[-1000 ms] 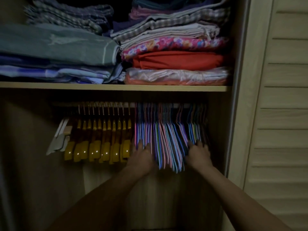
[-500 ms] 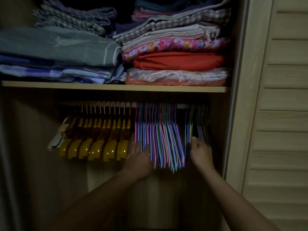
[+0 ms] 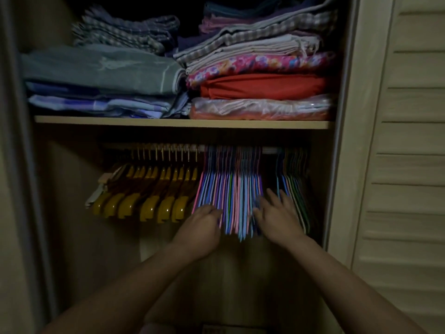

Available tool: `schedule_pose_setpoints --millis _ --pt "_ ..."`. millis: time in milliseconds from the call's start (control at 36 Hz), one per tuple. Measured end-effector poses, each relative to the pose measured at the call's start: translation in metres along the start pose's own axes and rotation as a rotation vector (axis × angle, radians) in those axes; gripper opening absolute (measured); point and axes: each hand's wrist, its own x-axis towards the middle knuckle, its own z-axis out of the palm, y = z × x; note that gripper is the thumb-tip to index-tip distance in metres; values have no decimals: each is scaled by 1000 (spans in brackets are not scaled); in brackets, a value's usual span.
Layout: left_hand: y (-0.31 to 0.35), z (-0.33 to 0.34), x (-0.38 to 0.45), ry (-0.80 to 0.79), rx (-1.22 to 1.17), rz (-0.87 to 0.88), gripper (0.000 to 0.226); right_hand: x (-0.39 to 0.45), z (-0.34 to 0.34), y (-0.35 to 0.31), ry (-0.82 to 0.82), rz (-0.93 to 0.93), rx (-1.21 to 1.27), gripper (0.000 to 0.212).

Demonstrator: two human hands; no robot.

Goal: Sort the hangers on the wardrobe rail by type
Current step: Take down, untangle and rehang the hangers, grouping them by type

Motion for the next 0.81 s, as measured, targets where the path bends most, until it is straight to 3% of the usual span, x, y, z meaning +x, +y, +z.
schedule_pose_setpoints --millis 83,194,306,444,639,806 --pt "-10 -14 -15 45 16 36 37 0 3 -18 -44 39 -48 69" --pt "-45 -41 -44 68 57 25 36 -3 -11 -63 210 -10 12 41" --pt "-90 -63 -71 75 59 -56 39 9 -14 -114 208 -64 111 41" --pt "-161 -93 -119 128 55 -226 42 9 -8 -197 158 -172 196 38" --pt "-261 -138 -172 395 18 -625 42 -4 12 -275 37 -189 179 40" --pt "-316 -181 -151 489 -216 -828 80 -14 12 -296 19 -171 167 41"
